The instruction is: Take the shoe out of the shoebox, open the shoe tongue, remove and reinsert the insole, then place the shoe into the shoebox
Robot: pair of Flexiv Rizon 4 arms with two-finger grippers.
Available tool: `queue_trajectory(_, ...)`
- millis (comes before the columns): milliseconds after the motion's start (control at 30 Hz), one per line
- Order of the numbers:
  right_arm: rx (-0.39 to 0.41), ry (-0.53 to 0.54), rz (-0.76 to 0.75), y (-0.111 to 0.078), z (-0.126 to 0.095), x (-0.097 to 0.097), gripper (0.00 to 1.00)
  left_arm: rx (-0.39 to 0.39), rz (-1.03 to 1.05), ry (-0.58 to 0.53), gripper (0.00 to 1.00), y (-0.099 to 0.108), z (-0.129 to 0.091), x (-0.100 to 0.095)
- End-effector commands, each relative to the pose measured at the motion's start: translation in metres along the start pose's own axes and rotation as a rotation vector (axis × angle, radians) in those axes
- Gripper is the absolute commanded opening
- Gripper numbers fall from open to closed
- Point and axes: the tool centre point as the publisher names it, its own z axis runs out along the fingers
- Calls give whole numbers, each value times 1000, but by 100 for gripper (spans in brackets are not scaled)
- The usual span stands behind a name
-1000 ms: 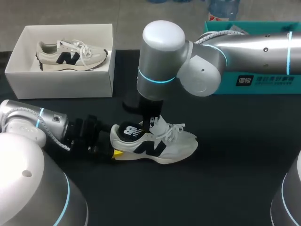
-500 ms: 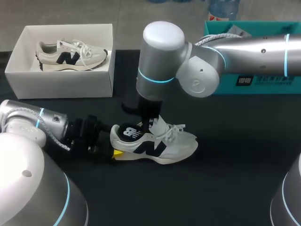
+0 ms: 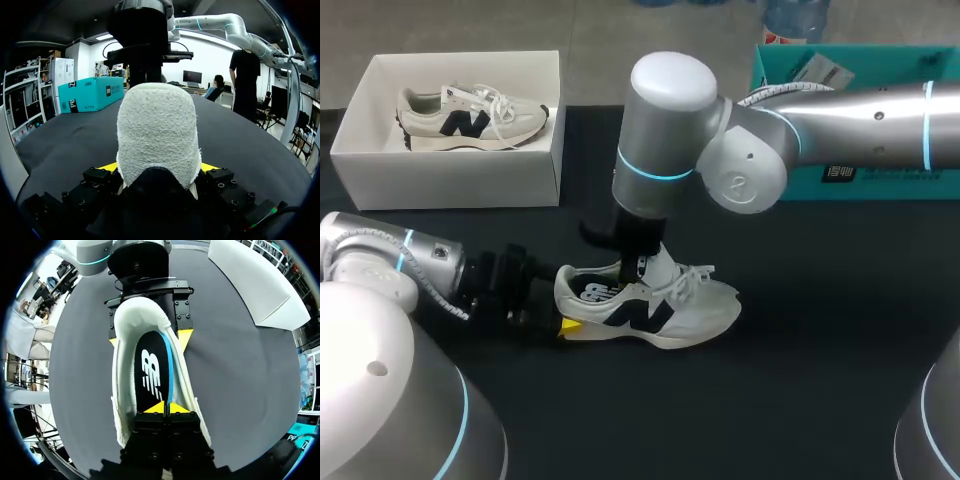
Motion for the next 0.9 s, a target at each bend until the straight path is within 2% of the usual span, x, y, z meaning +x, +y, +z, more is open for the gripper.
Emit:
queue_trajectory(33,2,-18,-1,-4,-16,5,0,-3,0,0,0,3,0,1)
queue_trajectory(367,-25,-41,-40,-7,-50,-1,0,-3,0,0,0,3,0,1)
queue_trajectory(567,-94,-48,-65,-9,-57,-7,0,-3,0,0,0,3,0,1)
queue_trajectory(900,-209,-37,-56,19,-77,-27,0,-3,0,0,0,3,0,1)
